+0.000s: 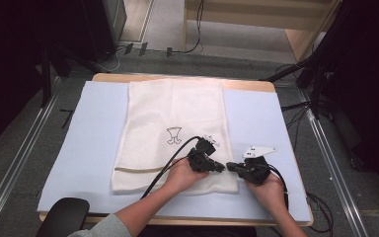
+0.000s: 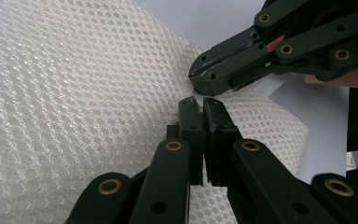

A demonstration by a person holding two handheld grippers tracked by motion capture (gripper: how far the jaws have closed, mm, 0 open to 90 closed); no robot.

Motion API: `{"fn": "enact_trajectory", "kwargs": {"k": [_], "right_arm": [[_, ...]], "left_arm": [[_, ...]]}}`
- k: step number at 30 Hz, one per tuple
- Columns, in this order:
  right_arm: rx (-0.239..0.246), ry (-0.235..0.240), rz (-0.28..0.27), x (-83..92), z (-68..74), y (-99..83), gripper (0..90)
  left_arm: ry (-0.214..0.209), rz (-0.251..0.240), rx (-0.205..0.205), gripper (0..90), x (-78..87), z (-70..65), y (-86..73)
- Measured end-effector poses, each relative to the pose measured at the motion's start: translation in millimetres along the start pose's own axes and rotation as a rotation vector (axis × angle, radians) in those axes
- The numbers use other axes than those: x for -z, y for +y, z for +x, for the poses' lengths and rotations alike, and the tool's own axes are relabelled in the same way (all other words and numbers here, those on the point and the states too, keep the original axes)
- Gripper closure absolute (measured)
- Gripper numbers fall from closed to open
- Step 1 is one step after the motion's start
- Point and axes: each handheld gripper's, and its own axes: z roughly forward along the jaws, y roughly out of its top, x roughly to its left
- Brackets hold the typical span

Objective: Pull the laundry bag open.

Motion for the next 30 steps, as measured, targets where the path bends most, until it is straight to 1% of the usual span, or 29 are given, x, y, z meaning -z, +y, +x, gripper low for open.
{"fn": "enact_trajectory", "kwargs": {"k": [2, 4, 5, 6, 7, 8, 9, 10, 11, 14, 16, 17, 19, 22, 25, 28, 29, 30], "right_arm": [[0.004, -0.005, -0.004, -0.2, 0.5, -0.4, 90.0], [0.022, -0.008, -0.013, -0.7, 0.3, -1.2, 90.0], [0.022, -0.010, -0.018, -0.7, 0.6, -2.0, 90.0], [0.016, -0.011, -0.017, -0.5, 0.8, -2.4, 90.0], [0.013, -0.013, -0.018, -0.5, 0.9, -2.6, 90.0], [0.018, -0.014, -0.018, -0.6, 1.3, -2.6, 90.0], [0.026, -0.015, -0.022, -0.9, 1.4, -2.5, 90.0], [0.026, -0.016, -0.021, -0.9, 1.8, -2.5, 90.0], [0.027, -0.014, -0.021, -0.8, 1.6, -2.4, 90.0], [0.017, -0.007, -0.021, -0.7, 0.4, -2.8, 90.0], [0.020, -0.006, -0.029, -0.8, 0.1, -3.5, 90.0], [0.019, -0.004, -0.031, -0.9, -0.1, -3.7, 90.0], [0.016, -0.004, -0.033, -1.0, -0.2, -3.8, 90.0], [0.009, -0.004, -0.031, -0.8, -0.1, -3.8, 90.0], [-0.006, 0.003, -0.031, -0.7, -0.6, -4.0, 90.0], [-0.009, 0.004, -0.032, -0.7, -0.9, -4.1, 90.0], [-0.010, 0.003, -0.032, -0.7, -1.0, -4.2, 90.0], [-0.009, 0.003, -0.032, -0.7, -1.0, -4.2, 90.0]], "left_arm": [[0.004, 0.004, -0.001, 89.4, 1.3, 0.4, 0.0], [0.004, 0.010, 0.011, 89.5, 3.6, 1.7, -0.1], [0.001, 0.021, 0.008, 89.6, 5.8, 3.5, -0.5], [-0.003, 0.025, 0.020, 89.6, 8.6, 6.3, -1.1], [0.007, 0.025, 0.016, 89.7, 11.1, 6.5, -2.3], [0.011, 0.028, 0.005, 89.6, 13.5, 6.2, -3.8], [0.014, 0.022, 0.005, 89.6, 15.6, 6.3, -5.2], [0.005, 0.021, -0.002, 89.5, 18.4, 6.8, -7.6], [0.002, 0.020, 0.001, 89.4, 19.8, 7.1, -9.4], [-0.005, 0.017, 0.017, 89.4, 25.9, 10.3, -12.9], [-0.004, 0.023, 0.009, 89.5, 30.8, 13.6, -15.1], [0.001, 0.019, 0.015, 89.4, 33.4, 15.1, -16.6], [-0.002, 0.017, 0.022, 89.4, 37.3, 16.7, -18.8], [0.005, 0.016, 0.017, 89.4, 43.5, 17.8, -22.5], [0.006, 0.015, 0.028, 89.4, 49.2, 21.1, -26.4], [0.008, 0.016, 0.030, 89.4, 55.8, 23.0, -29.8], [0.014, 0.018, 0.029, 89.4, 58.8, 24.5, -31.0], [0.015, 0.014, 0.036, 89.4, 61.0, 25.6, -32.0]]}}
